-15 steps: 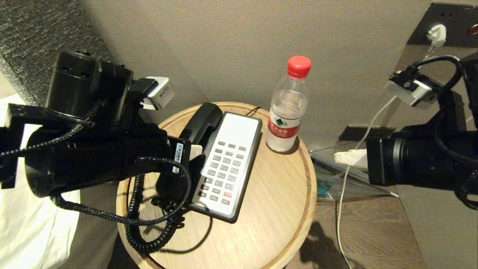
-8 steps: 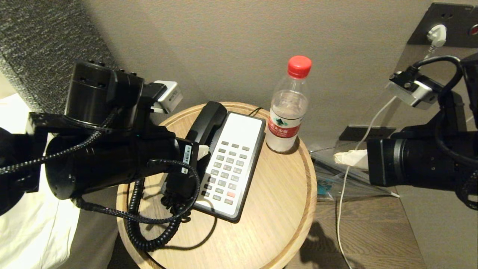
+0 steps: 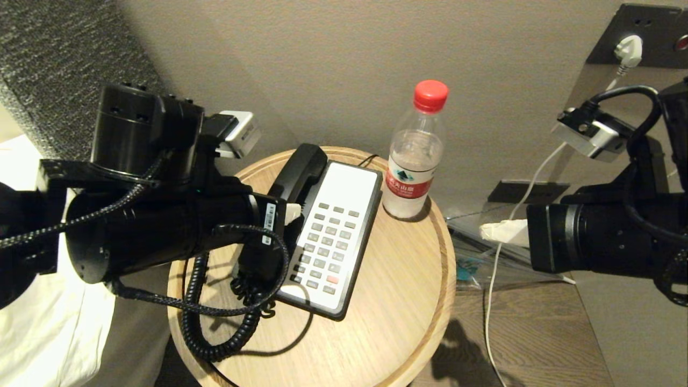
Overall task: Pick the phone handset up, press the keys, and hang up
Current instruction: Put the handset back
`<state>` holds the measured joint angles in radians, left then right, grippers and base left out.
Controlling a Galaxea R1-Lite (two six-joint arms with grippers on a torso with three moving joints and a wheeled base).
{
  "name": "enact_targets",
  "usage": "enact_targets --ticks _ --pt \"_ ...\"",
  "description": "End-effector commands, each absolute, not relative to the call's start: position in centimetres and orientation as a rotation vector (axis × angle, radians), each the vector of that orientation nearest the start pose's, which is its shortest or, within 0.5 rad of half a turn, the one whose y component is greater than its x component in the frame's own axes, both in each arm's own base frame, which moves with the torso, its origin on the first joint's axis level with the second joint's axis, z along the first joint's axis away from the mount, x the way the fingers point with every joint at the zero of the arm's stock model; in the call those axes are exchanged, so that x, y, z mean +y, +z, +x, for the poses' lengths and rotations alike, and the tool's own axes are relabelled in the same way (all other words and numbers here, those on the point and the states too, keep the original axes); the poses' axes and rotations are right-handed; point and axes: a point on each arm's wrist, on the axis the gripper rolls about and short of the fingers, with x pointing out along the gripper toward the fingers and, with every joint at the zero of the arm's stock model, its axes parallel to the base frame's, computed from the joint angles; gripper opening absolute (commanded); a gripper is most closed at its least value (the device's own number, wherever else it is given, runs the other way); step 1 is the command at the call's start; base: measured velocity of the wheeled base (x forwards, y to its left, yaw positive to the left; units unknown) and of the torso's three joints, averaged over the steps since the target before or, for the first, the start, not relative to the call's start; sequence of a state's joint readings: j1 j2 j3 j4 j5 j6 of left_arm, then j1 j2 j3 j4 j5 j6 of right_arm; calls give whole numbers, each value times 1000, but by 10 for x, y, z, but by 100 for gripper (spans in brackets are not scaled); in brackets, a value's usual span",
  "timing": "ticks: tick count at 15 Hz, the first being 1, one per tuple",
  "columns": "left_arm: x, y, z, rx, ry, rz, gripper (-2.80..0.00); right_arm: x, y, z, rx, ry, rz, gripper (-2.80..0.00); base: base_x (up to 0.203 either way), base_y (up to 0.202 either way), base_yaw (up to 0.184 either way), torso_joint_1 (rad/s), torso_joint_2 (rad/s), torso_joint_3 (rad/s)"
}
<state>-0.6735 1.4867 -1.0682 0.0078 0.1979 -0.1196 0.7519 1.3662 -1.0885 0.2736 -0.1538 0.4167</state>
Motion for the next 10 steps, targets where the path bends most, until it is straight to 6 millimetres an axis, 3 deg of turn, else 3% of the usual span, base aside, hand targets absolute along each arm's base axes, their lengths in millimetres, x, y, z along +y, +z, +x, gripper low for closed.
enact_targets --ticks 1,10 --pt "-153 265 201 379 -429 52 -280 144 263 159 618 463 149 -280 0 0 0 0 0 0" --pt "-155 248 202 436 -437 68 -280 144 264 159 615 464 149 -280 0 0 0 0 0 0"
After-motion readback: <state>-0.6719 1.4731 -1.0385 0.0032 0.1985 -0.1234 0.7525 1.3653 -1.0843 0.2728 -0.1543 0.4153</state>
